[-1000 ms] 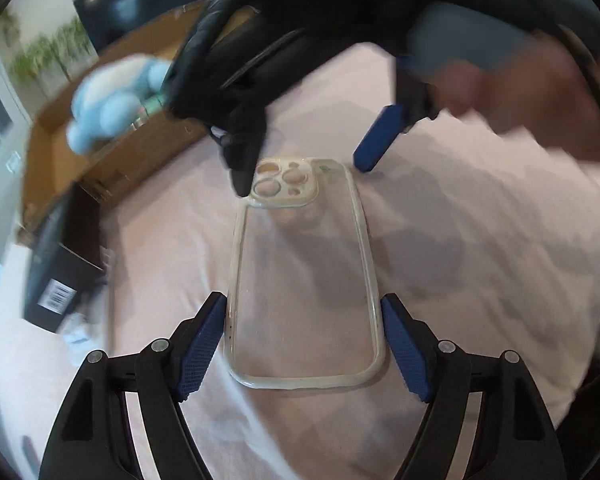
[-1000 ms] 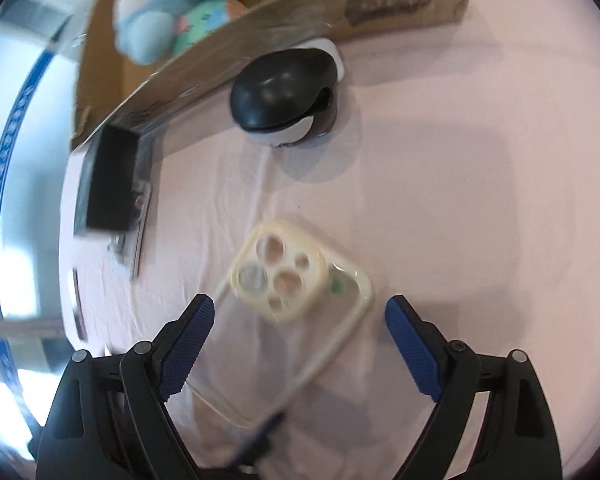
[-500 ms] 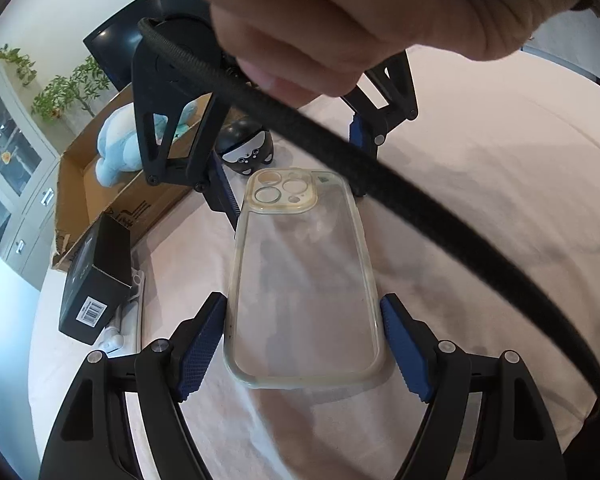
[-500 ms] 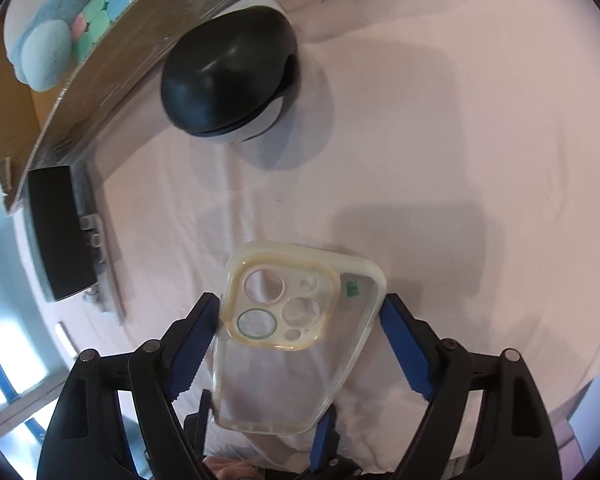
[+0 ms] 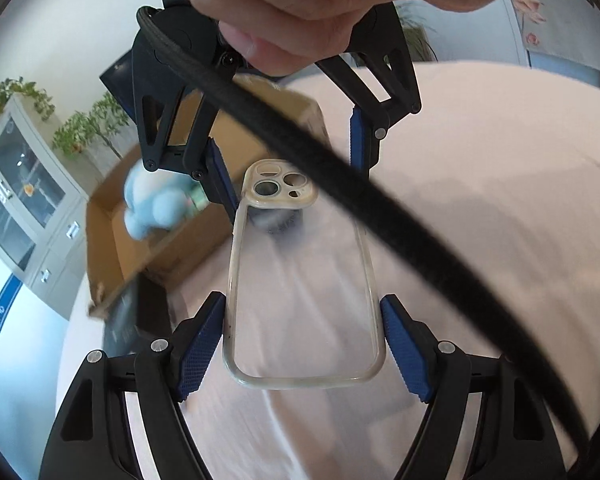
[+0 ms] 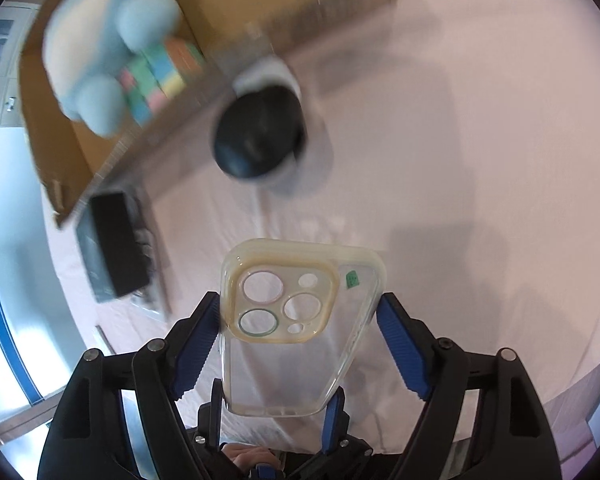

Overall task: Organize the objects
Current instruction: 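Grasp the phone case rim with the right gripper and lift it, then carry the phone case over the box and open the right gripper, then grasp the black round speaker with the right gripper, then lift the speaker with the right gripper and carry it over the box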

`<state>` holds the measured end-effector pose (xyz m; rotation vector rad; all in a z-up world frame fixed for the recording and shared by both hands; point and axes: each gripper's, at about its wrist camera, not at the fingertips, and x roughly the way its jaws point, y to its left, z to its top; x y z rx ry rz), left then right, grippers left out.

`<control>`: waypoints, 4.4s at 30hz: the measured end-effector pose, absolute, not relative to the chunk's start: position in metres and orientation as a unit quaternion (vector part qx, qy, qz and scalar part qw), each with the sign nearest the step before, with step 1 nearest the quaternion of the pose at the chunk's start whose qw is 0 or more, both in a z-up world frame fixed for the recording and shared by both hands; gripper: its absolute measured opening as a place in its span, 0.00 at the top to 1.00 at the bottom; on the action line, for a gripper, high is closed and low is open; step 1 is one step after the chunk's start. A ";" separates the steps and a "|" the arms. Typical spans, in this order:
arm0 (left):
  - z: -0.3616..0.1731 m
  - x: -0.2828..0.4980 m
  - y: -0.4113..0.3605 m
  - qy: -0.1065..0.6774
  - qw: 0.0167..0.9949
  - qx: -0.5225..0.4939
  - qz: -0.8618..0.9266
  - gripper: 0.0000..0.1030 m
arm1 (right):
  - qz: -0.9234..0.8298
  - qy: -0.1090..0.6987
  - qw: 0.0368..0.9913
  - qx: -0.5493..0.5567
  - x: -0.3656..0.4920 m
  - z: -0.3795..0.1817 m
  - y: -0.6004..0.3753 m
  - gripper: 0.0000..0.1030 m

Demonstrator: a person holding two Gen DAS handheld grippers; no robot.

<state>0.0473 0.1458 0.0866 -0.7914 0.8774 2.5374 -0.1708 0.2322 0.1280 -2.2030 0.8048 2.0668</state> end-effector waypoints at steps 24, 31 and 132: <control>0.172 -0.206 0.174 0.152 0.248 -0.290 0.912 0.31 | 0.725 0.193 -0.002 -0.661 -0.371 0.216 0.266 0.26; 0.161 -0.237 0.176 0.146 0.232 -0.301 0.913 0.35 | 0.714 0.134 -0.035 -0.687 -0.411 0.187 0.265 0.56; 0.106 0.064 0.036 -0.023 0.386 -0.496 0.777 0.34 | 0.855 -0.107 -0.292 -0.415 0.001 0.084 0.117 0.47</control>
